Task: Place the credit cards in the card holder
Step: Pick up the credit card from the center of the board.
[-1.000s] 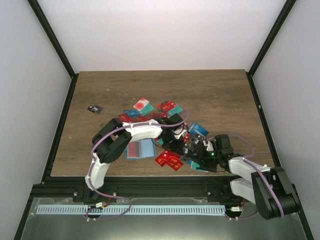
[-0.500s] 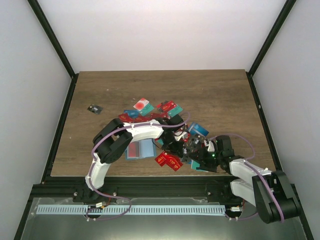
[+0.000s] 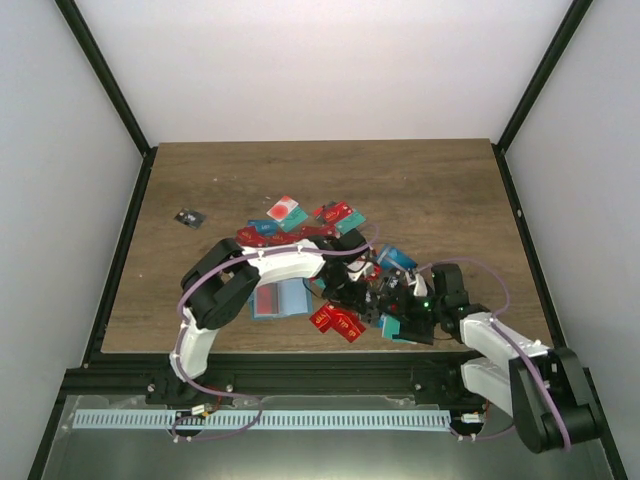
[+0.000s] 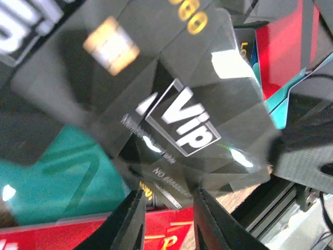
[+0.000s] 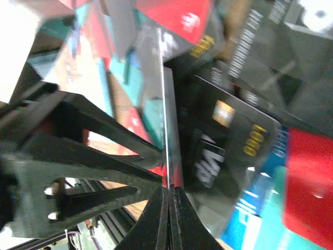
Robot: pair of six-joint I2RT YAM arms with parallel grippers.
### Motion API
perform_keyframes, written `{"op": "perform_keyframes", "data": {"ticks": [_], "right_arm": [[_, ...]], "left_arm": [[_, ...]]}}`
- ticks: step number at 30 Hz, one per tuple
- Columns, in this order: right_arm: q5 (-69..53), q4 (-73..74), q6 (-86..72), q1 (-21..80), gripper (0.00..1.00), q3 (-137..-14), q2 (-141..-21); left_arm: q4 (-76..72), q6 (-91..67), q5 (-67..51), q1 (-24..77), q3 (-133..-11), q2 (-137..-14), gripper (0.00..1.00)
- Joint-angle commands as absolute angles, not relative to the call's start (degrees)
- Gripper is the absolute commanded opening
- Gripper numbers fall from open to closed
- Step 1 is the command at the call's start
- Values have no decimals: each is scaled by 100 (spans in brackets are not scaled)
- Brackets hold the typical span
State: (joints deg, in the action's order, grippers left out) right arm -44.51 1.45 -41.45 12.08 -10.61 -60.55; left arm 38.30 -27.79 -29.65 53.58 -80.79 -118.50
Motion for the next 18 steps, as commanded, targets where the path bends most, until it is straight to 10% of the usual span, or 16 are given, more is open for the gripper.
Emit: {"op": "perform_keyframes", "data": {"ticks": [1,18], "right_arm": [[-4639,734,-3916,1221,1,-1589,-5604],[-5295,618,-4646,1222,1,-2099,-5396]], "left_arm": [[3861,-2936,-2411,5214,-7971,-11149,31],[2269,-3946,-2962,3740,-6042,-8725,50]]}}
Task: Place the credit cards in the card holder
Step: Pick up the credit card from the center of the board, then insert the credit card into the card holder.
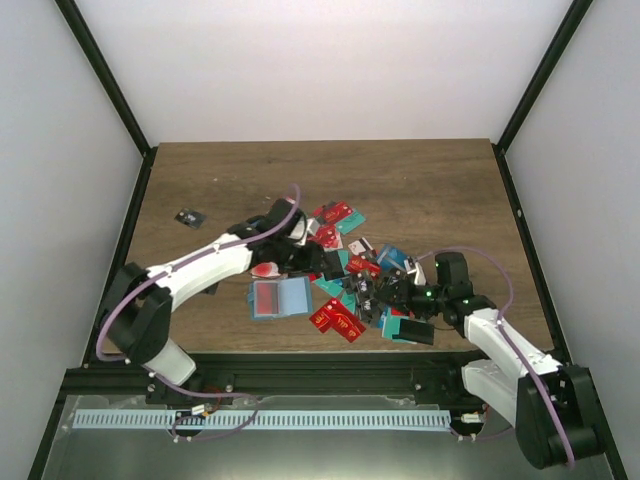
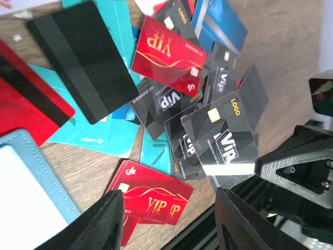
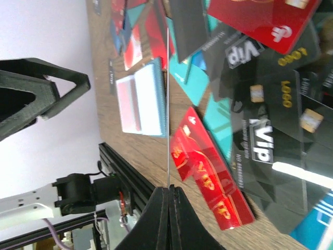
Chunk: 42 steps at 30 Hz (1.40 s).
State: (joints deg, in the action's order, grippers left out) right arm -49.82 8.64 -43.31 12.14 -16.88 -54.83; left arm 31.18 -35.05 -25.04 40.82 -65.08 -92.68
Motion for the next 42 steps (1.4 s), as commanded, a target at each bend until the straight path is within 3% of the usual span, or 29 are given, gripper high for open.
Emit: {"op": "perform_keyframes", "data": {"ticks": [1,12,25,37,42], "right_arm": [[-5344,556,-4731,1222,1,-2155,-5403],[-5788,-799,-6122,1221,1,-2410,-5452],[-5786,-2392,-7545,1367,1,-2495,-5625],[-5565,-3058,-7968,1678,1,-2566,-5906],[-5526,-3120,-7955,1774,1,-2638,-6048]], "left_arm": [[2056,-3969,-3099,3635,-5887,-8595,51],[-96,-4996,-4145,3152,-4873,-7770,52],[-2266,-6433,-4702,3185,-4500,-8089,47],[-2660,-6689,-4781,3320,-4764,-8572,37],[-2758,-6740,-4826,3330,-4794,-8628,20]]}}
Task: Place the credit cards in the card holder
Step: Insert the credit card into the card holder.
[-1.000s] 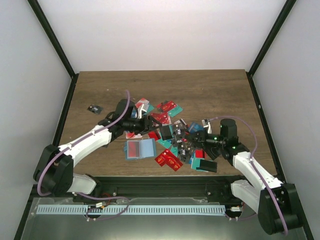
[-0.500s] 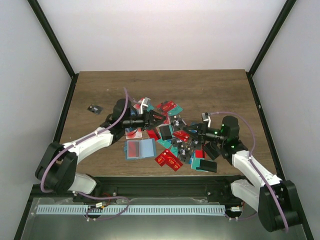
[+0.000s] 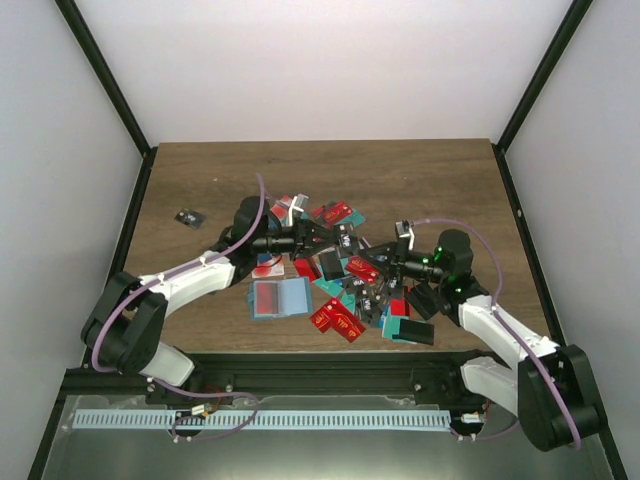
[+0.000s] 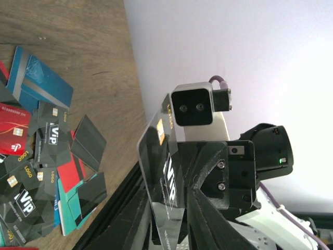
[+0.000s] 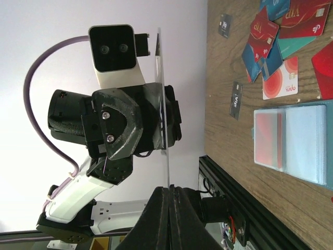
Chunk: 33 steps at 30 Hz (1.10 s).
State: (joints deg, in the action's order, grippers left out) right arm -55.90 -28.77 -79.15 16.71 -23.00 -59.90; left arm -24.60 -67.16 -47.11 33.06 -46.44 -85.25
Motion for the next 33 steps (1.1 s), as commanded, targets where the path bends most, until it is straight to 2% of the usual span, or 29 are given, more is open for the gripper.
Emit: {"op": "perform_keyframes", "data": {"ticks": [1,5,10,11,12,14,16,17,23,28,33], "right_arm": [[-5518,-3127,-7949,1787,1,-2645,-6073],[-5495,-3181,-7949,1835,1,-2669,-6153],[-5553,-3150,-7912,1867,1,-2679,-6264],[-5580,-3027,-7846,1866,3,-2712,-6292],[-5603,-2832,-7718,1870,13,-2767,-6325],[-5580,-2262,-7359,1869,40,-2902,-6359],[-5466,-1625,-6888,1871,56,-3087,-6383],[-5403,-1319,-6633,1864,59,-3172,-6408],[-5179,-78,-5390,1868,63,-3619,-6780],[-5048,516,-4421,1871,63,-4149,-7496],[-5022,832,-3908,1865,64,-4567,-7874]], "left_arm": [[-2760,-6734,-4825,3333,-4798,-8630,16],[-2760,-6726,-4825,3340,-4790,-8626,4],[-2724,-6690,-4853,3340,-4806,-8619,4],[-2689,-6670,-4855,3335,-4805,-8601,4],[-2617,-6625,-4852,3332,-4814,-8563,4],[-2312,-6425,-4853,3323,-4825,-8412,4],[-1787,-6080,-4807,3286,-4825,-8222,4],[-1493,-5886,-4761,3268,-4813,-8113,4],[423,-4723,-4326,3061,-4844,-7527,4],[2363,-3781,-3125,2959,-4985,-7032,4],[3853,-3669,-2346,2796,-5046,-6545,4]]}}
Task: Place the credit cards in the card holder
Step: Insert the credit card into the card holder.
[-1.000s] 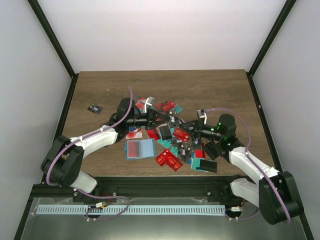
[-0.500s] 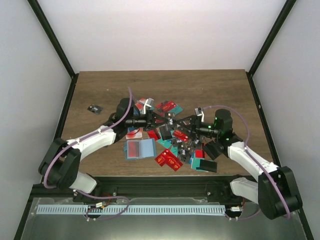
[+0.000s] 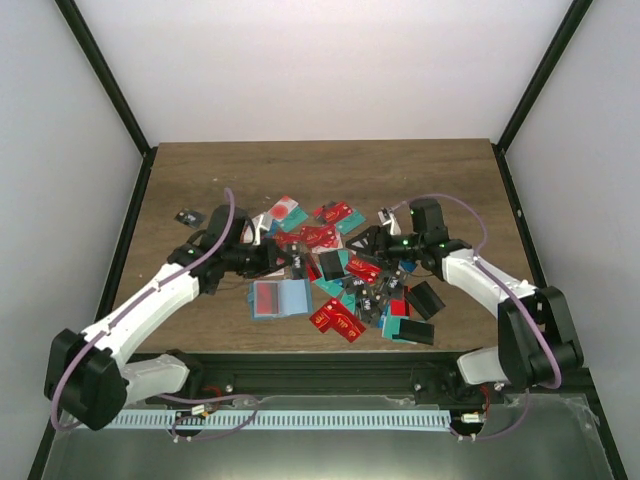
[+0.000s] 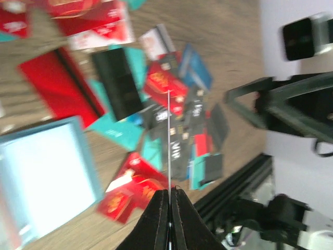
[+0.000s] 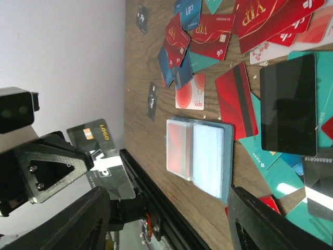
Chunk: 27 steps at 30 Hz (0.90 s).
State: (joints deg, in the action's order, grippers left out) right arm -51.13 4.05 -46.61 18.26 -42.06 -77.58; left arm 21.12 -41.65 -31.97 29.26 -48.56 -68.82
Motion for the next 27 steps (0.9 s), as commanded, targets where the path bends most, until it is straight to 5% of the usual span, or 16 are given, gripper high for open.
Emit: {"op": "perform_keyframes", "data": {"ticks": [1,10,27], "right_arm": [[-5030,732,-3906,1865,65,-4512,-7912],[-5152,730,-3941,1892,66,-4463,-8008],[-4210,1289,-4227,2094,78,-4252,-7290]], "left_arm": [[4098,-3598,-2267,2745,-5098,-6447,4],[5125,-3044,-2242,2125,-4931,-5934,4],[4519,-2308,-3068,1134,-4422,-6040,4]]}}
